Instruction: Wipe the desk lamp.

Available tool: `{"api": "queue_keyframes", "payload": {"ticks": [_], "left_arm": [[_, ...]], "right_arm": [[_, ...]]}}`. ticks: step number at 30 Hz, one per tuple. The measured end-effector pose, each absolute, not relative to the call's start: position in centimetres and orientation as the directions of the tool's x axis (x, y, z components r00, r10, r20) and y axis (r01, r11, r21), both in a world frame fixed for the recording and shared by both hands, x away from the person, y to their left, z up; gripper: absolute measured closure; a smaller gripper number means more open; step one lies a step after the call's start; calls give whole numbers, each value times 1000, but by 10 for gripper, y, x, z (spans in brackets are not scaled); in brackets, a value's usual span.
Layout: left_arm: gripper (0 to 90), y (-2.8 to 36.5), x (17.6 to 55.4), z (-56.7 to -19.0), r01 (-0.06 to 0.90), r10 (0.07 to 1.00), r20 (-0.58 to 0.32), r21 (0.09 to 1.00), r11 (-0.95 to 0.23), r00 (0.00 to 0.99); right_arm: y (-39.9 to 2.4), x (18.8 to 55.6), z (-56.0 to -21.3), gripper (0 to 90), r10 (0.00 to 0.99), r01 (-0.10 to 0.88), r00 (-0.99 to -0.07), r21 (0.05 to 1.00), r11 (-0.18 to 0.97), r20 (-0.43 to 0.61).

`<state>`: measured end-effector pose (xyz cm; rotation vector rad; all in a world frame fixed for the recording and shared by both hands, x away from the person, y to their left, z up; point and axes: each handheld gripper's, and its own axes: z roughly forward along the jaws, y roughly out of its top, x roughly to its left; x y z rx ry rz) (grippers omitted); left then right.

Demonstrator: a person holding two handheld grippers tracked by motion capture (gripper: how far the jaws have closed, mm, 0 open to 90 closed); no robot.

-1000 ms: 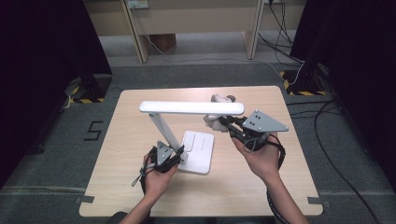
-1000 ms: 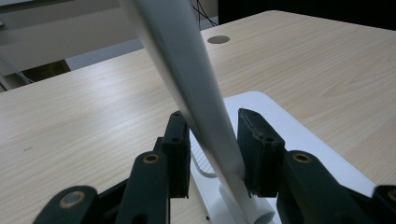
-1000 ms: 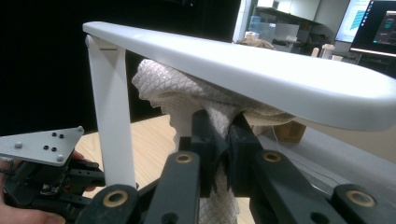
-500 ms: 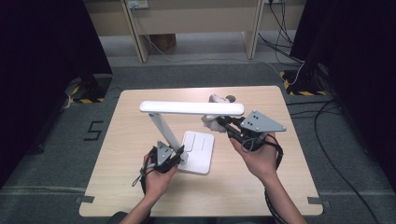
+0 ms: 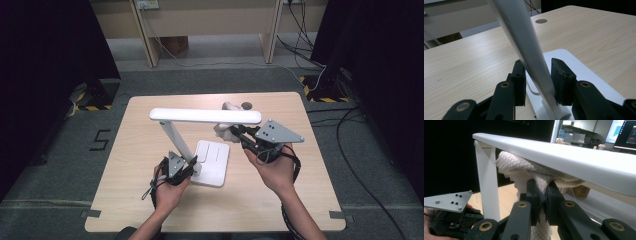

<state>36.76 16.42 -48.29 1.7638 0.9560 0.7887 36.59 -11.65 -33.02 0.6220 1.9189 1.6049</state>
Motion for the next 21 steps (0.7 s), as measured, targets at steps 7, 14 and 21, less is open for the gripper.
{"api": "queue_keyframes", "payload": {"ticks": [7, 14, 21], "left_arm": [[655, 164, 368, -483, 259, 868, 95, 934, -248, 487], [654, 164, 367, -483, 258, 869, 97, 933, -249, 485], [654, 164, 367, -483, 258, 869, 97, 934, -248, 485]], "right_arm": [[-113, 365, -331, 840, 661, 0, -741, 985, 175, -118], [-109, 364, -331, 840, 661, -6, -740, 984, 176, -123], [-103, 364, -332, 840, 655, -5, -746, 985, 175, -120]]}}
